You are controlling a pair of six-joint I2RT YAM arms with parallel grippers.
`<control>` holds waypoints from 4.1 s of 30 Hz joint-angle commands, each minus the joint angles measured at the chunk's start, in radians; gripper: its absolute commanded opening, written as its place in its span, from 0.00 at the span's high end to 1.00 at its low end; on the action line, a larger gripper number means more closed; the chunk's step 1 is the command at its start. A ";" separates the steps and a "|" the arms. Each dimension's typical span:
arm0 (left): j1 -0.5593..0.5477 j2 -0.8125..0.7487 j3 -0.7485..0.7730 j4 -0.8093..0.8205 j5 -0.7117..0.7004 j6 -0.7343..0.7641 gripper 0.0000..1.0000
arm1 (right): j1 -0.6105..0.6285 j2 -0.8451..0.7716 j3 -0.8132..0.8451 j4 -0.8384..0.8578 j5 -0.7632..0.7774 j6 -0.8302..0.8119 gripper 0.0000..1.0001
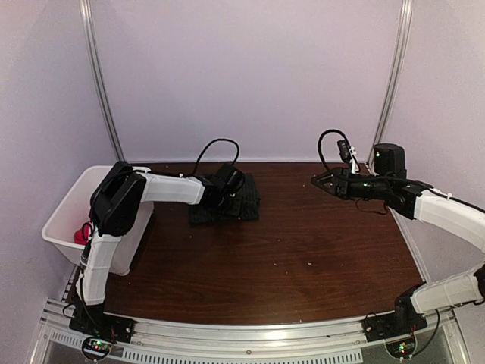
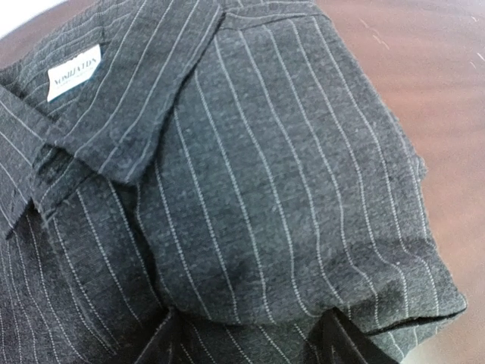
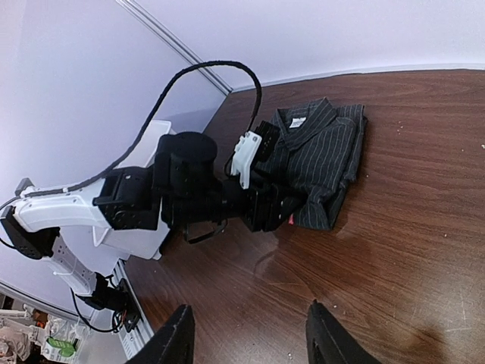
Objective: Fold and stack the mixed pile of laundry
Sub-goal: Move the square-folded shirt to the corner of the board, then pick up the crumpled T-shirt from the bin, then place the crumpled T-shirt at the center of the board.
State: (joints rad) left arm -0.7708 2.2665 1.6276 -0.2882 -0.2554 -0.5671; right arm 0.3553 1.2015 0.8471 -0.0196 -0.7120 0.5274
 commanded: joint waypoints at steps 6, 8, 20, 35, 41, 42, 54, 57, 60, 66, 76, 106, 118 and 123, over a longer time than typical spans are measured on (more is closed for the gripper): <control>0.165 0.107 0.179 -0.063 0.131 0.301 0.34 | -0.009 -0.063 -0.052 -0.010 0.037 0.011 0.49; 0.166 0.075 0.208 -0.107 0.099 0.338 0.33 | -0.009 -0.066 -0.045 -0.026 0.044 -0.004 0.48; 0.102 -0.275 -0.267 0.003 0.102 0.216 0.29 | -0.016 -0.215 0.003 -0.175 0.572 -0.297 0.11; 0.155 -0.049 -0.136 0.023 0.071 0.183 0.30 | -0.024 -0.302 -0.058 -0.179 0.568 -0.219 0.00; 0.190 0.050 0.036 -0.023 0.078 0.232 0.29 | -0.024 -0.303 -0.119 -0.134 0.486 -0.150 0.00; 0.189 0.050 0.057 -0.029 0.072 0.235 0.29 | -0.024 -0.296 -0.121 -0.135 0.484 -0.149 0.00; 0.110 -0.481 -0.186 -0.037 -0.050 0.180 0.02 | -0.023 -0.220 -0.117 -0.055 0.333 -0.182 0.00; 0.147 -0.638 -0.194 -0.126 -0.087 0.120 0.02 | -0.021 -0.183 -0.113 -0.011 0.280 -0.177 0.00; 0.232 -0.762 -0.210 -0.231 -0.064 0.070 0.02 | -0.021 -0.143 -0.102 0.012 0.233 -0.176 0.00; 0.372 -1.003 -0.338 -0.361 -0.146 0.046 0.02 | -0.021 -0.110 -0.094 0.017 0.206 -0.170 0.00; 0.690 -1.041 -0.676 -0.375 -0.004 -0.012 0.02 | -0.021 -0.042 -0.049 0.014 0.168 -0.182 0.00; 0.696 -0.994 -0.404 -0.373 -0.154 0.094 1.00 | -0.020 -0.013 -0.051 0.063 0.133 -0.155 0.00; 0.310 -0.825 0.298 -0.288 0.183 0.347 1.00 | -0.020 -0.025 -0.056 0.074 0.126 -0.145 0.00; 0.075 -0.663 0.527 -0.277 0.351 0.429 1.00 | -0.021 -0.047 -0.067 0.065 0.137 -0.143 0.00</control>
State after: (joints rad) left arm -0.5808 1.5215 2.0377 -0.6300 -0.0917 -0.2497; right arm 0.3359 1.1904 0.7681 0.0269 -0.5751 0.3744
